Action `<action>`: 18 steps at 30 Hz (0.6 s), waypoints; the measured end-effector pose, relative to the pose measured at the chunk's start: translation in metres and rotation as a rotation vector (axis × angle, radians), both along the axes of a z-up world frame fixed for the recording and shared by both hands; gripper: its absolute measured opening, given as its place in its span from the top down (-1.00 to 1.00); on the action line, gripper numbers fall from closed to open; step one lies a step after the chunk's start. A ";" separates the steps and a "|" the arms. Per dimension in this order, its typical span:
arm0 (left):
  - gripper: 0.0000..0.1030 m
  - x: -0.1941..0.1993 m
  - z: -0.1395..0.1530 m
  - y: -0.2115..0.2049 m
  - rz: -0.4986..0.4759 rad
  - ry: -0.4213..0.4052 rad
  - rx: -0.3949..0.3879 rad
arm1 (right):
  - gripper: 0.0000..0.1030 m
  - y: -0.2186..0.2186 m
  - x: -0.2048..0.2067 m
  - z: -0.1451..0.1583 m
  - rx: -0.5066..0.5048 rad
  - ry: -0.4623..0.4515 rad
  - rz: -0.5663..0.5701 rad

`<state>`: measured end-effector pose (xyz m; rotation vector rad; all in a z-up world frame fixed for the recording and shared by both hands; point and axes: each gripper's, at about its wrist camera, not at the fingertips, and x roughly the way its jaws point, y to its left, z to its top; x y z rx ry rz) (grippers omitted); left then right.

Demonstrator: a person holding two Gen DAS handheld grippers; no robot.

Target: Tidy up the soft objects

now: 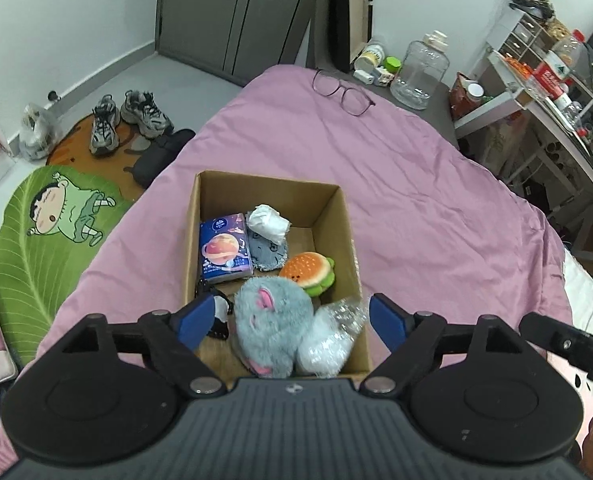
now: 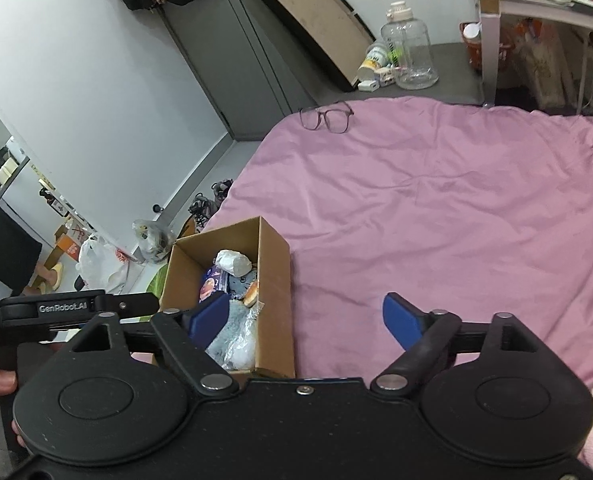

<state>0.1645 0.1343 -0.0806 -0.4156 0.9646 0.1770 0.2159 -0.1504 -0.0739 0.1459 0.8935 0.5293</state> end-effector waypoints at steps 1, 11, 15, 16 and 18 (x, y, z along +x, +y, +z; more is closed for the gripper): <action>-0.62 -0.003 0.003 -0.002 -0.001 -0.002 -0.002 | -0.79 -0.003 -0.003 0.003 -0.002 -0.002 0.000; -0.84 -0.044 0.035 -0.020 0.018 -0.051 0.017 | -1.00 -0.021 -0.034 0.026 -0.036 -0.012 -0.006; -0.98 -0.063 0.048 -0.031 0.007 -0.087 0.030 | -1.00 -0.028 -0.048 0.034 -0.051 -0.032 -0.004; -0.98 -0.068 0.052 -0.034 0.000 -0.095 0.031 | -1.00 -0.030 -0.051 0.036 -0.052 -0.037 -0.006; -0.98 -0.076 0.057 -0.041 -0.014 -0.106 0.039 | -1.00 -0.035 -0.058 0.041 -0.051 -0.049 -0.005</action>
